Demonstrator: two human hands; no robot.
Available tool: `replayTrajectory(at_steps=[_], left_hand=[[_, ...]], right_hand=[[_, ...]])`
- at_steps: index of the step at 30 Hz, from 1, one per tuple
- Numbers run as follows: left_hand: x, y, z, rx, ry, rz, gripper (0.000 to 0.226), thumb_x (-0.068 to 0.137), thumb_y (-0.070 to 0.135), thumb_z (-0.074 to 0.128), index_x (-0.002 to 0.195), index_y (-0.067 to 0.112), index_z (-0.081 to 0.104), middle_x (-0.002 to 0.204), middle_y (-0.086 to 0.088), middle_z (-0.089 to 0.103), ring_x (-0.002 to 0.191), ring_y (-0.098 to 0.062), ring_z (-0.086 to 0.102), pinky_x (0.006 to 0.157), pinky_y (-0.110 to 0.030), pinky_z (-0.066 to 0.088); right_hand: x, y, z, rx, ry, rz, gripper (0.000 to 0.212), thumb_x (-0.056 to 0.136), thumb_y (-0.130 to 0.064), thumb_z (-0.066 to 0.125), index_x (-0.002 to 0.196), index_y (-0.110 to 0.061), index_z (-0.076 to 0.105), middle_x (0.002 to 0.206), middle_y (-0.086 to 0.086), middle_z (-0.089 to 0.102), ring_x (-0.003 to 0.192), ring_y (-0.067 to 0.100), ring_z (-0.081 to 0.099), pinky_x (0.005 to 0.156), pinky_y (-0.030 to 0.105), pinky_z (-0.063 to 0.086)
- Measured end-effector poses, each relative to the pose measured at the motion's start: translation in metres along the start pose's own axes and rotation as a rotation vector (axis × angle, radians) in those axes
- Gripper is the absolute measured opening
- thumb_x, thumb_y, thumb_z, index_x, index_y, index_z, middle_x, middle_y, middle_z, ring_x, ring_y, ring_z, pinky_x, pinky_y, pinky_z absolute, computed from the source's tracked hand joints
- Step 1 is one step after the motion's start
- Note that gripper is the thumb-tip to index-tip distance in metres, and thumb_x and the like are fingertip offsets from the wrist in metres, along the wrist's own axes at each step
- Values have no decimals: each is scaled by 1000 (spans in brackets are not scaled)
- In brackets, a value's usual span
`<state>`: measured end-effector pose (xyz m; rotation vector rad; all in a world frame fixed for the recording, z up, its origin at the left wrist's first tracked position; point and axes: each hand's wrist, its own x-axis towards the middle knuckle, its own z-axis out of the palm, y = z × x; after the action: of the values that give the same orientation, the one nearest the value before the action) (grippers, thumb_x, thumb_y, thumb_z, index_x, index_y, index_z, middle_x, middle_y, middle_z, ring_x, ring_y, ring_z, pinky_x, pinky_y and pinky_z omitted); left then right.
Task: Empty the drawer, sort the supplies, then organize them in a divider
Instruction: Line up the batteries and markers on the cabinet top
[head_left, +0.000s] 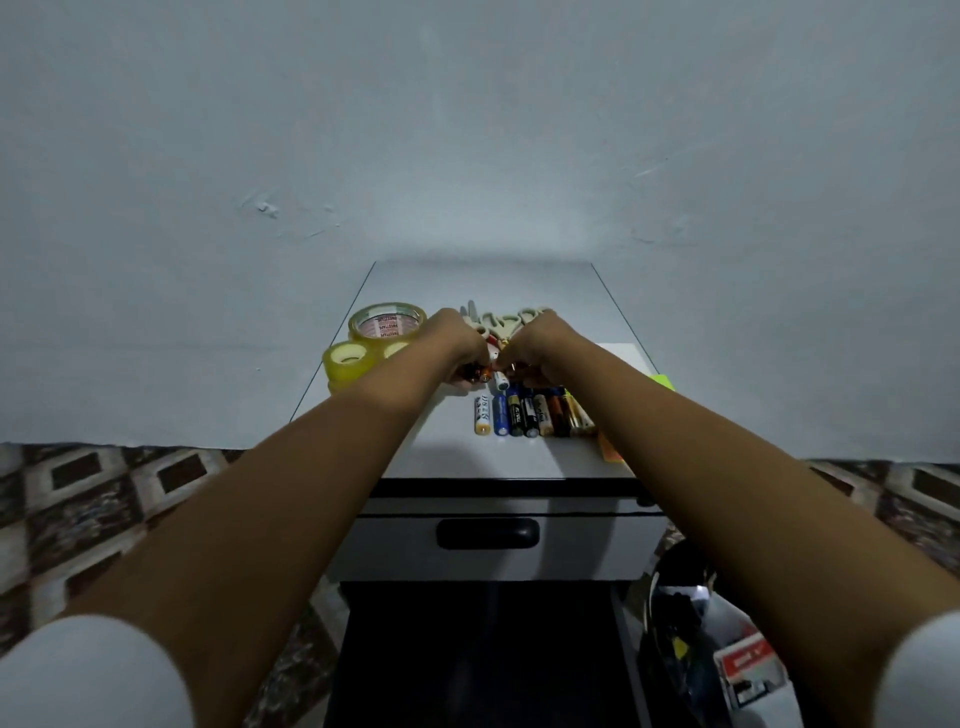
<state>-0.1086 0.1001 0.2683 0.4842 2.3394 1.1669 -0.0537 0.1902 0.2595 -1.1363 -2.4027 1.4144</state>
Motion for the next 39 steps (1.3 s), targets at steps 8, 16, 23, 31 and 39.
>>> replayTrajectory(at_steps=[8, 16, 23, 31, 39], left_hand=[[1, -7, 6, 101, 34, 14, 26, 80, -5, 67, 67, -1, 45, 60, -18, 54, 52, -26, 55, 63, -38, 53], [6, -15, 5, 187, 74, 89, 26, 79, -1, 68, 66, 6, 46, 67, -14, 56, 72, -30, 64, 73, -43, 58], [5, -18, 3, 382, 132, 127, 28, 78, 3, 64, 61, 9, 43, 59, -6, 48, 62, -19, 53, 50, -25, 40], [4, -23, 9, 374, 118, 177, 18, 80, 10, 65, 68, 9, 52, 71, -7, 55, 71, -20, 53, 44, -23, 33], [4, -26, 11, 260, 118, 176, 13, 81, 5, 58, 90, 0, 65, 90, -19, 65, 79, -27, 60, 62, -29, 49]], right_hand=[[9, 3, 5, -131, 24, -56, 21, 76, -4, 73, 66, -3, 55, 68, 11, 61, 63, 21, 60, 58, 26, 51], [9, 5, 11, -236, 102, -136, 25, 79, -11, 69, 66, -9, 49, 66, 6, 55, 53, 16, 53, 49, 21, 45], [7, 7, 10, -170, 94, -155, 20, 73, -10, 77, 80, -1, 60, 95, 16, 69, 89, 27, 69, 82, 39, 57], [5, 9, -1, -89, 114, -112, 22, 78, -5, 72, 95, 2, 60, 99, 19, 67, 80, 25, 65, 77, 38, 58], [2, 12, 0, -82, 109, -82, 30, 78, -6, 72, 105, 4, 62, 99, 18, 67, 88, 28, 68, 78, 41, 58]])
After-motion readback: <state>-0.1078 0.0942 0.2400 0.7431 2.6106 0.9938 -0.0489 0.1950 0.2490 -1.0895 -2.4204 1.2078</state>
